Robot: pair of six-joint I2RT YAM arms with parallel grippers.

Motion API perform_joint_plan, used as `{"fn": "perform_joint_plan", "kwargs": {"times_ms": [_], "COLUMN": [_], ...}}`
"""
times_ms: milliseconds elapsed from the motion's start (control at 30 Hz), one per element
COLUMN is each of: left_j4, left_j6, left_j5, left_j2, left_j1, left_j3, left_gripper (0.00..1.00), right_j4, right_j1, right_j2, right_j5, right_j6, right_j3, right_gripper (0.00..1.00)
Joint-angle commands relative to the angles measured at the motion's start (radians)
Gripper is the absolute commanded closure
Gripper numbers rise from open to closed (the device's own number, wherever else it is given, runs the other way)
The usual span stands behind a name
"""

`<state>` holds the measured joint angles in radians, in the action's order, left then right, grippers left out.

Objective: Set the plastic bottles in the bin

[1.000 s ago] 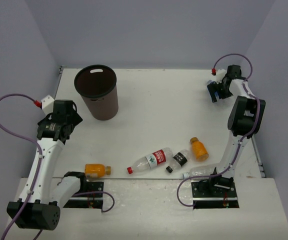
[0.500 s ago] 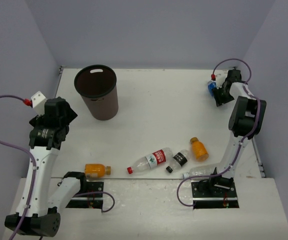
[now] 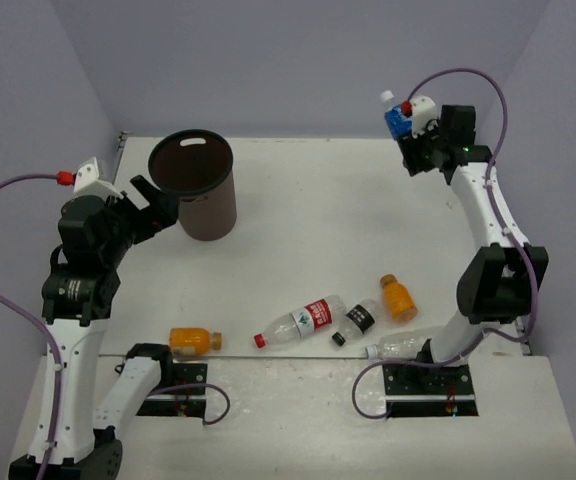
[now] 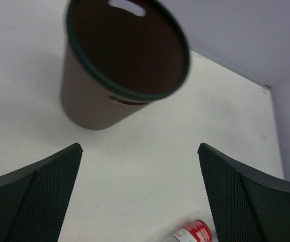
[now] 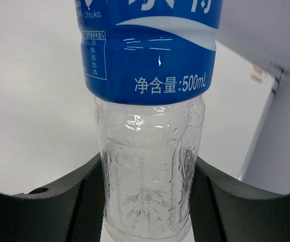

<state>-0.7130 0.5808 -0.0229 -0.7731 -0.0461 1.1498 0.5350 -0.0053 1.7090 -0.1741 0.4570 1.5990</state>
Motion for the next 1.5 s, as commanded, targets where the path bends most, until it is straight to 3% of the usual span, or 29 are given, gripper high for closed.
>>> {"fn": "perform_joint_plan", "kwargs": {"times_ms": [0,133,267,367,400,467,567,700,900,933,967,1067,1167,1200,1233,1300,1467], "left_j4": [0.273,0.379,0.493,0.536,0.548,0.552,0.557,0.590,0.653,0.656,0.666,0.672,0.670,0.667,0.664,0.651,0.569], "left_j6": [-0.026,0.058,0.116,0.118,0.103,0.065,0.043,0.034,0.044,0.044,0.046,0.047,0.049,0.050,0.050,0.048,0.035], "left_j5": [-0.489,-0.521,-0.513,-0.391,-0.310,-0.207,-0.138,-0.055,-0.075,-0.086,-0.094,-0.090,-0.074,-0.068,-0.057,-0.032,0.126], "left_j2": [0.022,0.064,0.055,0.004,-0.037,-0.128,-0.228,-0.286,-0.348,-0.348,-0.347,-0.327,-0.297,-0.286,-0.278,-0.266,-0.250], "left_j1": [0.002,0.000,-0.060,-0.154,-0.287,-0.421,-0.510,-0.544,-0.565,-0.566,-0.568,-0.571,-0.571,-0.571,-0.571,-0.569,-0.570], "left_j3": [-0.037,-0.127,-0.173,-0.176,-0.165,-0.126,-0.078,-0.067,-0.078,-0.082,-0.087,-0.104,-0.118,-0.119,-0.119,-0.117,-0.049], "left_gripper": [0.00,0.00,0.00,0.00,0.00,0.00,0.00,0.00,0.00,0.03,0.13,0.54,0.82,0.93,0.98,1.00,1.00], "right_j4": [0.017,-0.097,-0.322,-0.377,-0.386,-0.368,-0.338,-0.366,-0.368,-0.371,-0.379,-0.406,-0.408,-0.405,-0.400,-0.385,-0.302], "right_j1": [0.153,0.282,0.458,0.555,0.585,0.628,0.659,0.688,0.709,0.710,0.710,0.711,0.712,0.711,0.712,0.712,0.711], "right_j2": [-0.123,-0.250,-0.411,-0.468,-0.479,-0.485,-0.488,-0.506,-0.514,-0.514,-0.515,-0.535,-0.554,-0.558,-0.565,-0.579,-0.644], "right_j5": [-0.092,-0.372,-0.451,-0.450,-0.445,-0.434,-0.423,-0.463,-0.468,-0.467,-0.459,-0.439,-0.415,-0.403,-0.393,-0.369,-0.226], "right_j6": [-0.117,-0.350,-0.544,-0.611,-0.657,-0.688,-0.728,-0.741,-0.730,-0.733,-0.742,-0.761,-0.772,-0.782,-0.793,-0.808,-0.835], "right_j3": [-0.013,-0.161,-0.394,-0.475,-0.496,-0.506,-0.507,-0.538,-0.553,-0.554,-0.556,-0.563,-0.562,-0.563,-0.564,-0.571,-0.593], "right_gripper": [0.69,0.69,0.68,0.67,0.67,0.67,0.68,0.68,0.67,0.66,0.66,0.63,0.52,0.41,0.27,0.05,0.01]}}
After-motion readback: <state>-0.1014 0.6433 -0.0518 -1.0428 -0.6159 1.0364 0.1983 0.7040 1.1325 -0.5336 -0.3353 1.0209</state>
